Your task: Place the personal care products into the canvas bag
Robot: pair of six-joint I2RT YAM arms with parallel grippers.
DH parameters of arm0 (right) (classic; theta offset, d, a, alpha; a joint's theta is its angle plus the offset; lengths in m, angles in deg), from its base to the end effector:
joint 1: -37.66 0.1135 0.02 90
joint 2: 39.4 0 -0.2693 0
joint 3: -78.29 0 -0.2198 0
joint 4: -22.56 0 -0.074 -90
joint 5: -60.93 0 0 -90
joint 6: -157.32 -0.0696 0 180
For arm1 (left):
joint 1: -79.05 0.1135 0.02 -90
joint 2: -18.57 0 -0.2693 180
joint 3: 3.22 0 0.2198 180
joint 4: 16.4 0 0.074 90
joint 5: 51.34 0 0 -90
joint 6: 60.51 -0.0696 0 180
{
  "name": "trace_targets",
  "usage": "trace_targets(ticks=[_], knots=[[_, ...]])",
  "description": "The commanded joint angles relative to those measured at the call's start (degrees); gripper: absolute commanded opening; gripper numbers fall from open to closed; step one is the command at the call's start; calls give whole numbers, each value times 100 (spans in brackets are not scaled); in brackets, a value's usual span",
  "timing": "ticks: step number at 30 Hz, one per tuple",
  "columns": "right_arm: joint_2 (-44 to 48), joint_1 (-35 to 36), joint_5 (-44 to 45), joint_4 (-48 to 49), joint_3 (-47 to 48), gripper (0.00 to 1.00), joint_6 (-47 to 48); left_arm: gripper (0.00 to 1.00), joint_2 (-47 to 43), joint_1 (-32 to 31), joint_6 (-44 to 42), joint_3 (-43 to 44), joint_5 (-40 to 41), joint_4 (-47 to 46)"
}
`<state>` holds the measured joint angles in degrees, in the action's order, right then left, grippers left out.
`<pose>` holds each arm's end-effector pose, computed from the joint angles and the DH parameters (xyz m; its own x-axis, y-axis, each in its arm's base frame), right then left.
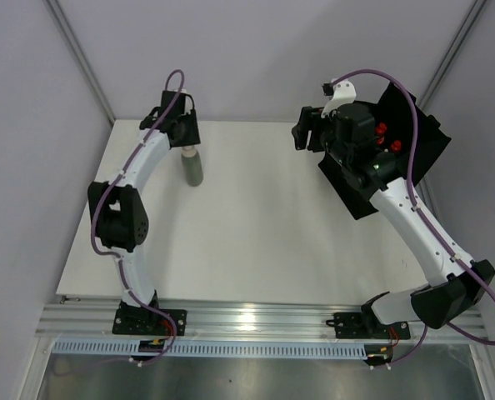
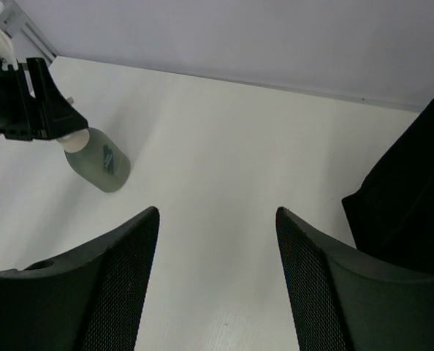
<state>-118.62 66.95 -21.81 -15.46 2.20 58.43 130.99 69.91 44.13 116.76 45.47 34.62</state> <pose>0.2734 0.1433 0.4369 -0.2571 0.0316 -0.9659 -0.3424 0.9316 0.1216 0.4401 -0.0625 0.2929 -0.6755 -0.1455 -0.7229 -0.1013 0.9894 -0.1045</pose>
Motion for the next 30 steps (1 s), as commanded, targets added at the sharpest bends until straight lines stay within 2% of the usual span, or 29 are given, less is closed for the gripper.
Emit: trace_targets(ticks=[1, 10, 15, 18, 19, 20, 23, 26, 28, 30], knots=[[178, 6, 90, -24, -132, 69, -192, 1, -844, -674, 241, -112, -285, 77], [899, 23, 415, -208, -853, 69, -447, 0, -1433, -1791, 803, -974, -566, 60], [1206, 23, 591, -384, -985, 69, -509, 7, -1469, -2380, 866, -1203, -444, 59], [1312, 23, 679, -437, -1046, 69, -553, 23, -1469, -2486, 971, -1124, -443, 103], [1365, 15, 688, -454, -1055, 69, -562, 35, -1477, -2495, 1015, -1132, -444, 103], [1383, 23, 697, -498, -1055, 69, -579, 42, -1521, -2495, 1041, -1115, -461, 103], [1453, 32, 732, -542, -1099, 68, -632, 77, -1556, -2504, 1094, -984, -461, 182], [1436, 41, 785, -604, -1082, 68, -781, 87, -1679, -2504, 1112, -974, -522, 156], [1427, 58, 811, -639, -1064, 68, -860, 97, -1776, -2504, 1112, -974, -610, 138], [1401, 76, 846, -648, -1064, 68, -983, 99, -1855, -2504, 1138, -922, -802, 165]])
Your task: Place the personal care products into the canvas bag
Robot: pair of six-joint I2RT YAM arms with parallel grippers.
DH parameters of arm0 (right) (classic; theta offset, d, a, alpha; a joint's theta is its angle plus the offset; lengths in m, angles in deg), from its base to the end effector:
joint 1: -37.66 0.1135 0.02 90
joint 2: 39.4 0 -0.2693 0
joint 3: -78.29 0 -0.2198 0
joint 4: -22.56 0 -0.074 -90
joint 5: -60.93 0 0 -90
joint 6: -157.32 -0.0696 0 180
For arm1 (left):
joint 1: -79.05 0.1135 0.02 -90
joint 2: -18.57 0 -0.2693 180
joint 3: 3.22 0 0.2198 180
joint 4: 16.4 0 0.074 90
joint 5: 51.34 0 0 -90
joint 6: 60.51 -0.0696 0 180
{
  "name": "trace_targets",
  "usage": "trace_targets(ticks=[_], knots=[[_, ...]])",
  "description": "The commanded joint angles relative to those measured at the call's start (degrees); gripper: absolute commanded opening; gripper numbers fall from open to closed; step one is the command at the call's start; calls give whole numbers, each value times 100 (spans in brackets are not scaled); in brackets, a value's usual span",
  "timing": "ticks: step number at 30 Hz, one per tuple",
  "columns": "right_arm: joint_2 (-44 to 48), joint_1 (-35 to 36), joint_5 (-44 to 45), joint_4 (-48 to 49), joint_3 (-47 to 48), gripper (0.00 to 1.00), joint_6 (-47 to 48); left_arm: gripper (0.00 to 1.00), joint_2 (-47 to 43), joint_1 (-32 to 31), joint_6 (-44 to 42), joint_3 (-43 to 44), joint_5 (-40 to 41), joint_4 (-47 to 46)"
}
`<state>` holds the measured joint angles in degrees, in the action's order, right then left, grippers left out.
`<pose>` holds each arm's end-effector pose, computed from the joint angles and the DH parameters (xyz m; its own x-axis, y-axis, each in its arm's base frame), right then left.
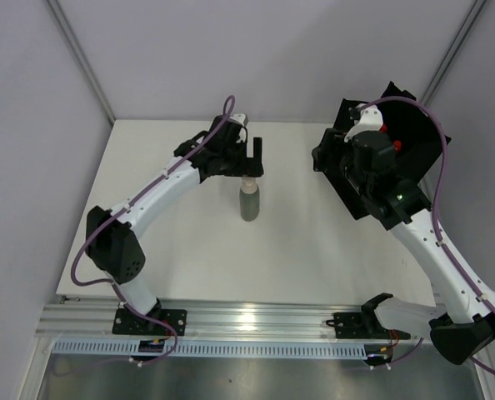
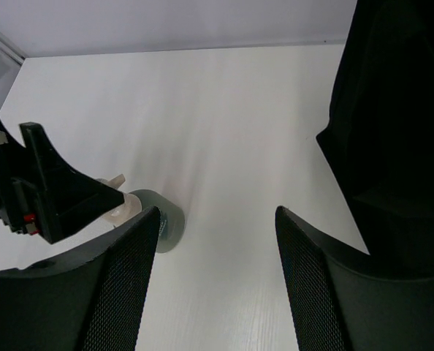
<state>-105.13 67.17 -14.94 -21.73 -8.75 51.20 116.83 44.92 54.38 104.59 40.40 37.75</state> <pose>0.2172 0.1034 0.4181 -0.3215 0.1274 -0.9383 -0.1929 0.9613 0.1966 0.3138 -0.2101 0.3157 -0.7557 0.0040 -0.6549 0.2479 0.9273 -0.2803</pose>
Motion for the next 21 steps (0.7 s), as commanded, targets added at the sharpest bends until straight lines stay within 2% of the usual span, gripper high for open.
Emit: trace_targets(ticks=[1, 4, 5, 8, 9, 11, 14, 16, 17, 21], knots=[[43, 71, 178, -47, 66, 68, -321, 99, -483, -6, 131, 287, -305, -87], [-106, 282, 388, -134, 188, 68, -681, 99, -719, 20, 227, 296, -209, 132], [-185, 509, 502, -152, 233, 68, -795, 99, -816, 38, 254, 287, 0, 212], [-659, 1045, 1108, -240, 565, 75, -1121, 99, -1308, 257, 412, 85, -33, 397], [-973, 1447, 1544, -266, 689, 77, -1200, 99, -1440, 397, 473, 7, -24, 458], [-1282, 1802, 1942, -363, 1039, 77, -1472, 99, -1799, 538, 692, -327, 194, 844], [-1906, 2277, 2515, -346, 1226, 79, -1893, 99, -2413, 758, 939, -1414, 301, 1161], [-2362, 2452, 2595, -284, 1340, 85, -2052, 99, -2871, 881, 1088, -1908, 205, 1153], [-2530, 2506, 2734, -354, 1428, 86, -2253, 99, -3370, 969, 1124, -2632, 143, 1127], [-3278, 2682, 3025, -680, 1955, 87, -2466, 99, -4664, 1206, 1370, -3781, -129, 1135]])
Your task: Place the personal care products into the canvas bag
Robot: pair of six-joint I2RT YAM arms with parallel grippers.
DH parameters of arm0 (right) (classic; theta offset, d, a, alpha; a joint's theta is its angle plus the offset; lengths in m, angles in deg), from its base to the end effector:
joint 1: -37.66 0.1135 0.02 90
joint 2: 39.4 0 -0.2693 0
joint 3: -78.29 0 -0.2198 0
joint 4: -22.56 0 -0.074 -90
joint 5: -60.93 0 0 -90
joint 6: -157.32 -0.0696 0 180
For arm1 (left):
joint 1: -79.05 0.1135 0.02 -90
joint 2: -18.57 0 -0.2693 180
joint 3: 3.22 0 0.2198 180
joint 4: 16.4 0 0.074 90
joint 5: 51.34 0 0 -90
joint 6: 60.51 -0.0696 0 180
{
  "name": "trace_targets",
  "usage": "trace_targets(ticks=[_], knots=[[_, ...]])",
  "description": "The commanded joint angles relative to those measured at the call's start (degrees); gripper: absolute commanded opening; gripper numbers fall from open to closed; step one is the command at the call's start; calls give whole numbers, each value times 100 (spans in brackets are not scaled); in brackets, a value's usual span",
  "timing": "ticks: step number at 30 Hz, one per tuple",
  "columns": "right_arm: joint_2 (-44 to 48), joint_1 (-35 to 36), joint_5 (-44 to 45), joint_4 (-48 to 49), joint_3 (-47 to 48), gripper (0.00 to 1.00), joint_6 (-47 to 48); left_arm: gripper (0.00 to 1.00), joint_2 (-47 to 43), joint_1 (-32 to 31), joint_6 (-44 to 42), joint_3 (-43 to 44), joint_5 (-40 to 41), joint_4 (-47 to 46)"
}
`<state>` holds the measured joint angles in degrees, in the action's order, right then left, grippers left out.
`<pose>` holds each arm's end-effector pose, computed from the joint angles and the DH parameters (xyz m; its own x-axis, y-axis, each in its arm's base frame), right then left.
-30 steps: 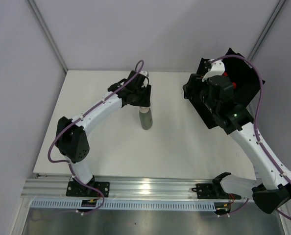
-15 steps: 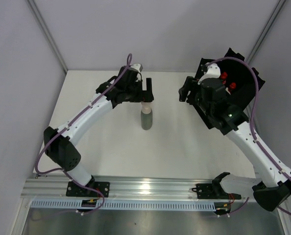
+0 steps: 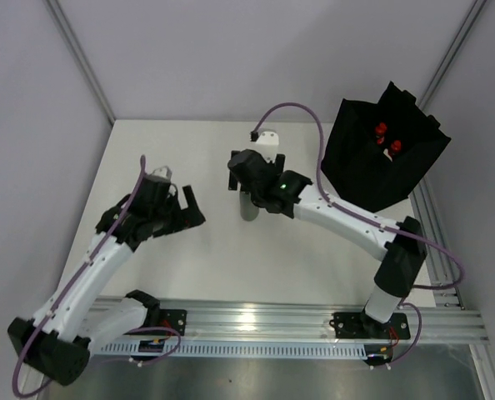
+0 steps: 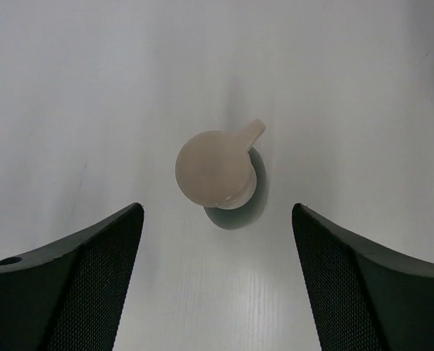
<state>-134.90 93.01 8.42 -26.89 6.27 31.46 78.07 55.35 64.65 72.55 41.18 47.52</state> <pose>0.2416 0.2751 0.3513 -0.4975 0.0977 -0.8619 -0.1046 0.9796 0.1714 0.1761 -0.0740 0.3010 -0.7689 -0.2908 -0.5695 -0.0836 0.9287 -0.3614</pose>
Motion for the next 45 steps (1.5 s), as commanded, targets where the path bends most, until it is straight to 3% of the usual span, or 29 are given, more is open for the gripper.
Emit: trace_targets(ticks=[1, 9, 22, 28, 32, 36, 37, 45], knots=[[-459, 133, 706, -59, 454, 86, -449, 99, -1000, 190, 360, -700, -356, 193], [-1172, 72, 645, 460, 559, 87, 360, 99, -1916, 199, 597, -1386, -331, 852], [-1735, -95, 663, 1241, 411, 79, 799, 99, -1776, 199, 580, -789, -112, 1186], [-1823, -78, 610, 1532, 191, 65, 904, 99, -1653, 191, 571, -605, -103, 1310], [-1831, -95, 724, 1595, 129, 33, 940, 99, -1626, 182, 624, -648, -199, 1310], [-1656, -121, 838, 1638, 129, 11, 1141, 99, -1705, 182, 615, -666, -191, 1345], [-1595, -130, 777, 1664, 138, 0, 1221, 100, -1714, 173, 633, -657, -182, 1345], [-348, -665, -197, 1937, 304, 0, 2284, 99, -1591, 68, 563, -491, -209, 1169]])
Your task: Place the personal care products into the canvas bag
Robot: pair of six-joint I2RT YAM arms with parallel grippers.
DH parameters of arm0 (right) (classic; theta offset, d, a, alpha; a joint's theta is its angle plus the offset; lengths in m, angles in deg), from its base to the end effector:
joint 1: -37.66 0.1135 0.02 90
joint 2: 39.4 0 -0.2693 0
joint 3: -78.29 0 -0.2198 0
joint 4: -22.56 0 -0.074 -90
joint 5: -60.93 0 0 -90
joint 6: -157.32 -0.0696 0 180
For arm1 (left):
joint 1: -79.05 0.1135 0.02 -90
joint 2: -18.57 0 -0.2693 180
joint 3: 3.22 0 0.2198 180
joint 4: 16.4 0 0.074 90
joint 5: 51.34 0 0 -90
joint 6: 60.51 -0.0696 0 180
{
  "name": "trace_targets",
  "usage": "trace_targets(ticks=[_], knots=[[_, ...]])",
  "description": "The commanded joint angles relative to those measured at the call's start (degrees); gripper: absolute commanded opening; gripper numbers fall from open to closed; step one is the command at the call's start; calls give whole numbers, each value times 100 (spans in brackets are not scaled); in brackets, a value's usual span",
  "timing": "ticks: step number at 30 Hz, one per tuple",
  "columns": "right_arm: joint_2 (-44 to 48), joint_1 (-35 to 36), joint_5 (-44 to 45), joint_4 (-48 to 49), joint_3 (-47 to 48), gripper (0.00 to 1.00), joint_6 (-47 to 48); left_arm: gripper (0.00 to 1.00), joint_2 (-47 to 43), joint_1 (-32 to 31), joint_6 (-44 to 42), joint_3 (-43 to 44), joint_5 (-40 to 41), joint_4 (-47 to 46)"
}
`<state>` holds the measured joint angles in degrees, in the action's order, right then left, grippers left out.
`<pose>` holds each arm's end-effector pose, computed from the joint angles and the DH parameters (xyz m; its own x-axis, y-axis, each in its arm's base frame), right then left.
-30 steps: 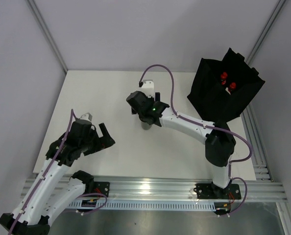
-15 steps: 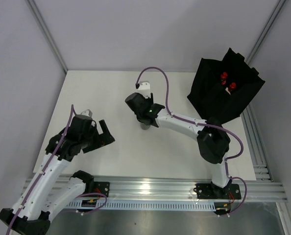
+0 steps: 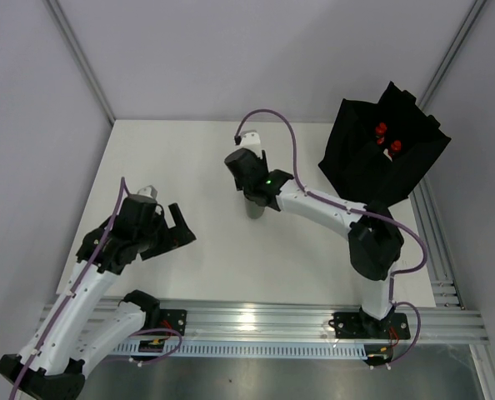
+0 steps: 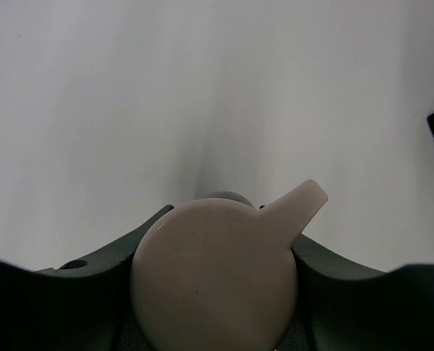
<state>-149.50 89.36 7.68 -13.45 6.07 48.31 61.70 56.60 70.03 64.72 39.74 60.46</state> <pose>0.3016 0.3148 0.2770 -0.4735 -0.1784 -0.8625 -0.1943 0.9763 -0.0953 0.1033 -0.0413 0.2766 -0.7950 -0.3746 -0.4770 -0.1917 0.9013 -0.3884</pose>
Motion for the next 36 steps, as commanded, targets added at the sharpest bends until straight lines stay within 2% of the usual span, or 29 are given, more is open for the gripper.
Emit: trace_targets(ticks=[1, 10, 14, 19, 21, 26, 29, 32, 36], knots=[[1201, -345, -194, 488, 394, 0, 782, 99, 72, -66, 7, 318, -64, -168], [2001, -1091, -845, -566, 1905, 0, 1390, 99, 380, -180, -37, 503, -310, -485], [2300, -1644, -959, -515, 2441, 0, 1681, 99, 476, -206, -37, 547, -407, -582], [2003, -2742, -1416, -944, 3959, 0, 1672, 99, 617, -206, -19, 653, -504, -696], [1818, -3024, -1592, -989, 4287, 0, 1707, 99, 661, -206, -28, 740, -513, -714], [1756, -4393, -2311, -682, 4603, 0, 1356, 99, 714, -198, -72, 890, -460, -766], [1528, -4966, -2549, -708, 4806, 0, 1224, 99, 696, -206, -72, 872, -416, -793], [1431, -5213, -2751, -673, 4702, 0, 1206, 99, 731, -198, -46, 837, -381, -854], [1369, -5495, -2928, -376, 4088, 0, 1215, 99, 836, -171, -10, 828, -459, -1012]])
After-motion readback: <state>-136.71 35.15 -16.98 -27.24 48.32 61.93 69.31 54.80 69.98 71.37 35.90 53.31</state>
